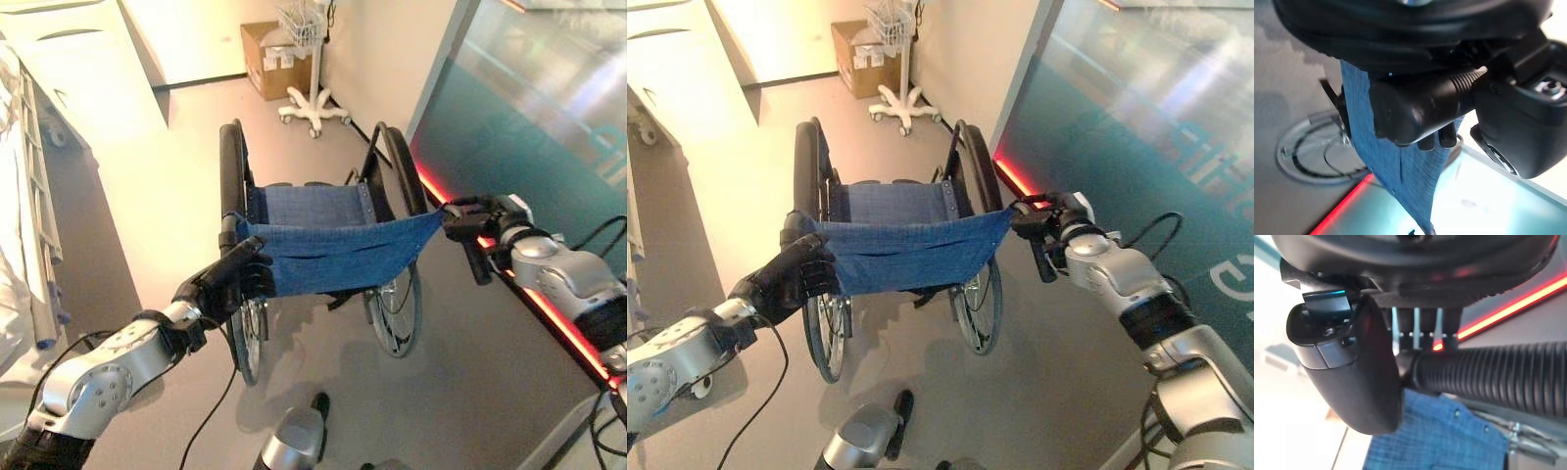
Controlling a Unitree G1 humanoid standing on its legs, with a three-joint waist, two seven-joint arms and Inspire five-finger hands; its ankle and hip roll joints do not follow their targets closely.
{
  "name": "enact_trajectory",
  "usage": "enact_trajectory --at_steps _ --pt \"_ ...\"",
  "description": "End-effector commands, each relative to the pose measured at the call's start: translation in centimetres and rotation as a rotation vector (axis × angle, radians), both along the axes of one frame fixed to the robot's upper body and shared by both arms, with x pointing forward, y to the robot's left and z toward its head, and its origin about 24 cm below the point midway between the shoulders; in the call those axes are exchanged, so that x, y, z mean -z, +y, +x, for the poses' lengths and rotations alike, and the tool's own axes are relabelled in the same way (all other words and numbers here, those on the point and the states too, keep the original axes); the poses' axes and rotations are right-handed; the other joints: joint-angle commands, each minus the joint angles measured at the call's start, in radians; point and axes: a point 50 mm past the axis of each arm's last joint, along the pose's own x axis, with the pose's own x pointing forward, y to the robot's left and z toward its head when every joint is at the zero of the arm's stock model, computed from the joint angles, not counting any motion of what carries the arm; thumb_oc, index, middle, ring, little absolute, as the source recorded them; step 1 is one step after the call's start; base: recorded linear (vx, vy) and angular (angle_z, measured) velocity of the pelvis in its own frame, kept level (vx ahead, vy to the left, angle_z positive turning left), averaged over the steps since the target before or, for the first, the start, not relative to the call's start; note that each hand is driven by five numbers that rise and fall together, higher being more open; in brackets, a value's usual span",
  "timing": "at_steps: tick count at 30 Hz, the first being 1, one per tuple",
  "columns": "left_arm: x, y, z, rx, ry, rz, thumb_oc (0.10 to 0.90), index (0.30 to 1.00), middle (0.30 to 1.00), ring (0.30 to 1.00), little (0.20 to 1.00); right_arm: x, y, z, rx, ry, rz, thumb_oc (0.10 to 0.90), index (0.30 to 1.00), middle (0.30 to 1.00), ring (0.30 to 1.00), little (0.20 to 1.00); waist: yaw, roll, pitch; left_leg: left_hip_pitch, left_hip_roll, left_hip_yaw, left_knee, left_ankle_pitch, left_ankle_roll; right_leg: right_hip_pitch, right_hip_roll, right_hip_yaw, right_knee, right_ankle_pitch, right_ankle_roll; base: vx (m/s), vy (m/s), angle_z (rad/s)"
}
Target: Push the wheelchair next to the bed
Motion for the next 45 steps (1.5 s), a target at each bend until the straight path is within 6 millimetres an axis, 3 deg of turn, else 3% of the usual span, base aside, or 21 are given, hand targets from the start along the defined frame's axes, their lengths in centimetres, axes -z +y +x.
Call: enact_trajectory --at_steps 1,5,6,7,9,13,18,20,21,23,25,30,31,33,36,38,39,41,42,43,45 --pt "-2.8 -5.0 0.7 0.248 -0.197 -0.107 0.4 0.3 0.3 0.3 0.3 -3.2 11.2 0.5 -0.555 -0.102 0.127 0.4 0.3 0.3 0.3 0.3 -0.025 0.031 -0.061 -0.059 -0.043 -0.232 0.123 -0.076 -0.094 0.018 -0.03 -0.018 -0.393 0.321 -0.031 0.28 -0.422 0.47" --pt "-2.6 -5.6 0.7 0.3 -0.202 -0.109 0.4 0.3 0.3 0.3 0.3 -5.2 12.3 0.6 -0.58 -0.136 0.11 0.4 0.3 0.3 0.3 0.3 -0.043 0.017 -0.042 0.013 -0.018 -0.309 0.127 -0.167 -0.107 -0.062 -0.118 0.068 -0.496 0.46 0.022 0.22 -0.43 0.59" --pt "-2.5 -5.7 0.7 0.31 -0.194 -0.109 0.4 0.3 0.3 0.3 0.3 -5.9 12.8 0.5 -0.591 -0.141 0.116 0.4 0.3 0.3 0.3 0.3 -0.046 0.01 -0.044 0.027 0.0 -0.326 0.121 -0.179 -0.115 -0.073 -0.12 0.085 -0.499 0.469 0.03 0.27 -0.535 0.84" --pt "-2.1 -5.8 0.7 0.318 -0.187 -0.107 0.4 0.3 0.3 0.3 0.3 -6.9 13.1 0.4 -0.611 -0.138 0.115 0.4 0.3 0.3 0.3 0.3 -0.049 -0.001 -0.056 0.038 0.037 -0.342 0.111 -0.176 -0.136 -0.056 -0.099 0.083 -0.519 0.431 0.037 0.24 -0.458 0.78" --pt "-1.6 -5.9 0.6 0.308 -0.181 -0.108 0.4 0.3 0.3 0.3 0.3 -7.4 13.3 0.3 -0.631 -0.13 0.112 0.4 0.3 0.3 0.3 0.3 -0.049 -0.012 -0.07 0.035 0.058 -0.345 0.113 -0.171 -0.151 -0.036 -0.082 0.066 -0.54 0.401 0.042 0.2 -0.414 0.8" --pt "-0.5 -7.3 0.3 0.287 -0.171 -0.139 0.4 0.3 0.3 0.3 0.3 -7.4 14.2 0.3 -0.672 -0.121 0.098 0.4 0.3 0.3 0.3 0.3 -0.049 -0.044 -0.09 0.006 0.138 -0.298 0.16 -0.1 -0.195 0.017 -0.031 0.001 -0.562 0.341 0.0 0.16 -0.412 0.61" --pt "0.2 -8.4 0.3 0.268 -0.16 -0.163 0.4 0.3 0.3 0.3 0.3 -6.8 14.4 0.1 -0.681 -0.112 0.07 0.4 0.3 0.3 0.3 0.3 -0.085 -0.046 -0.088 -0.058 0.193 -0.194 0.291 -0.012 -0.209 0.042 0.013 -0.044 -0.576 0.315 -0.055 0.07 -0.271 0.52" --pt "0.4 -8.9 0.3 0.252 -0.164 -0.179 0.4 0.3 0.3 0.3 0.3 -6.1 14.6 -0.5 -0.688 -0.107 0.059 0.4 0.3 0.3 0.3 0.3 -0.102 -0.041 -0.069 -0.108 0.208 -0.136 0.406 0.008 -0.206 0.055 0.035 -0.074 -0.565 0.295 -0.092 0.09 -0.3 0.69" --pt "0.4 -9.0 0.3 0.244 -0.169 -0.18 0.4 0.3 0.3 0.3 0.3 -5.8 14.6 -0.7 -0.688 -0.103 0.056 0.4 0.3 0.3 0.3 0.3 -0.102 -0.041 -0.062 -0.122 0.201 -0.131 0.435 0.009 -0.204 0.061 0.039 -0.079 -0.561 0.29 -0.1 0.13 -0.194 0.45" --pt "0.5 -8.9 0.3 0.2 -0.18 -0.174 0.4 0.3 0.3 0.3 0.3 -5.1 15.2 -1.2 -0.706 -0.096 0.054 0.4 0.3 0.3 0.3 0.3 -0.087 -0.035 -0.05 -0.115 0.114 -0.155 0.396 -0.043 -0.18 0.073 0.054 -0.072 -0.557 0.286 -0.097 0.18 -0.173 0.11" --pt "0.5 -8.8 0.3 0.183 -0.18 -0.173 0.4 0.3 0.3 0.3 0.3 -5.0 15.6 -1.3 -0.715 -0.093 0.054 0.4 0.3 0.3 0.3 0.3 -0.081 -0.029 -0.05 -0.104 0.099 -0.142 0.36 -0.032 -0.18 0.084 0.069 -0.07 -0.56 0.28 -0.1 0.18 -0.106 -0.03" --pt "0.2 -8.6 0.5 0.184 -0.217 -0.153 0.4 0.3 0.3 0.3 0.3 -4.5 16.0 -1.1 -0.684 -0.097 0.067 0.4 0.3 0.3 0.3 0.3 -0.031 -0.01 -0.056 -0.173 0.043 -0.001 0.063 0.039 -0.194 0.182 0.169 -0.128 -0.576 0.203 -0.115 0.32 -0.159 0.06" --pt "0.2 -8.6 0.4 0.198 -0.223 -0.148 0.4 0.3 0.3 0.3 0.3 -4.6 15.9 -1.0 -0.674 -0.104 0.068 0.4 0.3 0.3 0.3 0.3 -0.018 -0.009 -0.054 -0.206 0.037 0.044 0.026 0.075 -0.193 0.21 0.196 -0.14 -0.578 0.181 -0.126 0.46 -0.261 -0.04" --pt "0.2 -8.5 0.3 0.221 -0.24 -0.132 0.4 0.3 0.3 0.3 0.3 -4.5 15.5 -0.8 -0.654 -0.116 0.079 0.4 0.3 0.3 0.3 0.3 -0.002 -0.017 -0.052 -0.247 0.028 0.096 0.036 0.082 -0.183 0.228 0.222 -0.156 -0.555 0.143 -0.144 0.35 -0.226 -0.09" --pt "-0.1 -8.0 0.3 0.214 -0.254 -0.106 0.4 0.3 0.3 0.3 0.3 -4.3 15.8 -0.5 -0.659 -0.124 0.104 0.4 0.3 0.3 0.3 0.3 0.021 -0.042 -0.061 -0.24 -0.001 0.082 0.061 -0.01 -0.121 0.224 0.219 -0.157 -0.459 0.089 -0.144 0.42 -0.111 -0.01" --pt "-0.1 -7.7 0.5 0.184 -0.244 -0.1 0.4 0.3 0.3 0.3 0.3 -4.0 15.9 -0.4 -0.665 -0.117 0.108 0.4 0.3 0.3 0.3 0.3 0.039 -0.063 -0.067 -0.233 -0.031 0.051 0.092 -0.054 -0.079 0.232 0.198 -0.151 -0.34 0.14 -0.096 0.44 0.002 0.23" --pt "-0.5 -7.5 0.7 0.169 -0.258 -0.102 0.4 0.3 0.3 0.3 0.3 -3.7 15.8 -0.3 -0.662 -0.113 0.104 0.4 0.3 0.3 0.3 0.3 0.042 -0.066 -0.077 -0.212 -0.035 0.053 0.077 -0.047 -0.041 0.204 0.193 -0.141 -0.195 0.28 -0.031 0.37 0.067 0.0" --pt "-0.7 -7.4 0.8 0.166 -0.271 -0.099 0.4 0.3 0.3 0.3 0.3 -3.4 15.8 -0.3 -0.663 -0.113 0.107 0.4 0.3 0.3 0.3 0.3 0.043 -0.066 -0.082 -0.19 -0.046 0.026 0.057 -0.044 -0.033 0.178 0.195 -0.117 -0.091 0.37 0.025 0.33 0.041 -0.09" --pt "-1.0 -7.2 0.9 0.159 -0.279 -0.093 0.4 0.3 0.3 0.3 0.3 -3.2 15.7 -0.2 -0.667 -0.117 0.111 0.4 0.3 0.3 0.3 0.3 0.046 -0.063 -0.094 -0.172 -0.048 -0.006 0.039 -0.039 -0.034 0.146 0.216 -0.084 -0.01 0.469 0.083 0.4 -0.035 0.15" --pt "-1.3 -7.0 1.1 0.15 -0.279 -0.092 0.4 0.3 0.3 0.3 0.3 -3.3 15.8 -0.2 -0.67 -0.117 0.118 0.4 0.3 0.3 0.3 0.3 0.037 -0.059 -0.097 -0.158 -0.052 -0.031 0.041 -0.04 -0.037 0.109 0.2 -0.055 0.038 0.491 0.087 0.36 -0.048 0.27" --pt "-1.6 -7.0 1.3 0.147 -0.275 -0.099 0.4 0.3 0.3 0.3 0.3 -3.4 16.0 -0.3 -0.674 -0.116 0.116 0.4 0.3 0.3 0.3 0.3 0.026 -0.049 -0.103 -0.157 -0.047 -0.05 0.047 -0.039 -0.042 0.078 0.185 -0.037 0.022 0.469 0.07 0.26 -0.054 0.28"
